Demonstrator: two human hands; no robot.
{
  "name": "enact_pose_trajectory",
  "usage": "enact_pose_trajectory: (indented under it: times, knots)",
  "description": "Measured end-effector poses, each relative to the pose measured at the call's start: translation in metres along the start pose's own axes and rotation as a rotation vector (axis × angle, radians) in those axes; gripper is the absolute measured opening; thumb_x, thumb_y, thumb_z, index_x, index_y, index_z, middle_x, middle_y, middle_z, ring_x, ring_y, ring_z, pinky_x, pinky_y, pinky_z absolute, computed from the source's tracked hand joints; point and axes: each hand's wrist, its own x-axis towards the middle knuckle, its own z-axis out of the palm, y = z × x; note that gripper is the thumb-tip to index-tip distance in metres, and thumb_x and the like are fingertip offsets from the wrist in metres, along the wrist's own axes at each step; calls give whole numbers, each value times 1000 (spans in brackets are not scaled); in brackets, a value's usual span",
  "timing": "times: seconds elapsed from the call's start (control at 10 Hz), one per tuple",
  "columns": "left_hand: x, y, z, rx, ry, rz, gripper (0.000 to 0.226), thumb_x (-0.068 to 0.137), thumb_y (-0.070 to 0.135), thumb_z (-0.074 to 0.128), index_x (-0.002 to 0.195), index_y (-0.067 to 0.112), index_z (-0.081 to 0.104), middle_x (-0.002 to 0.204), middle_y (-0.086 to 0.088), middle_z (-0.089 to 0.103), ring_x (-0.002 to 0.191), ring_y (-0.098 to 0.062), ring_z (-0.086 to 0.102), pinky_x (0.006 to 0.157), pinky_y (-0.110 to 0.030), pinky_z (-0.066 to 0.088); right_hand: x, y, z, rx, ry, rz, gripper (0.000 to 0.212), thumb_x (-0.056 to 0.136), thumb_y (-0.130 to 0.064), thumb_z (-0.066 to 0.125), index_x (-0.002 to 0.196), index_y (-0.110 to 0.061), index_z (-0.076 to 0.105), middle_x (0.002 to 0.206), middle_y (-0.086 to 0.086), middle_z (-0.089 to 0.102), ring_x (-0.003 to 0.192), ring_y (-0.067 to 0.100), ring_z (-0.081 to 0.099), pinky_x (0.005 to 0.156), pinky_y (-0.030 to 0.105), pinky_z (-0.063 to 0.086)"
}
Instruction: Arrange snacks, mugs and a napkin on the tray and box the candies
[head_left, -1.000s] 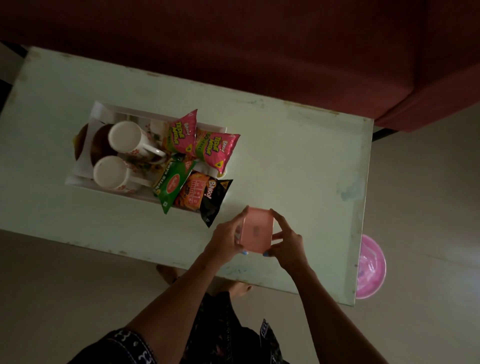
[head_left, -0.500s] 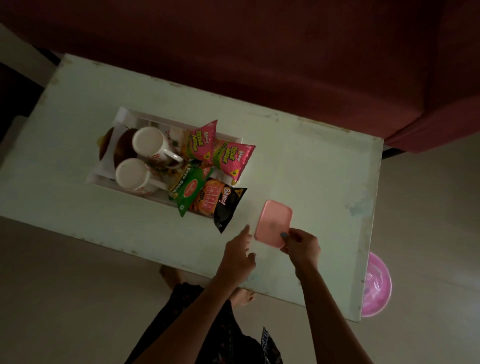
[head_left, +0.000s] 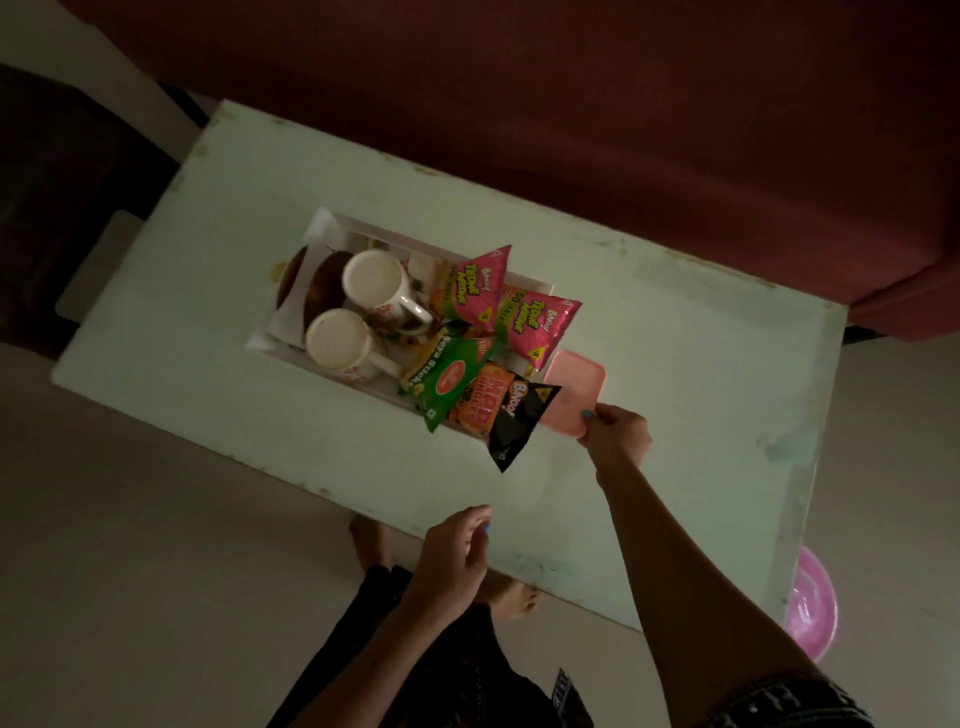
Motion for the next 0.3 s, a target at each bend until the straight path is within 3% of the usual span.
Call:
enact_pose_trajectory:
  times: [0.3]
  knots:
    - [11, -22, -34, 21, 0, 15, 30, 94, 14, 44, 121, 6, 57, 118, -10, 66, 107, -14, 62, 88, -20, 48, -15, -16, 5, -130, 38, -11, 32, 87, -13, 60, 118, -8, 65, 114, 18, 69, 106, 34, 63, 95, 39, 51]
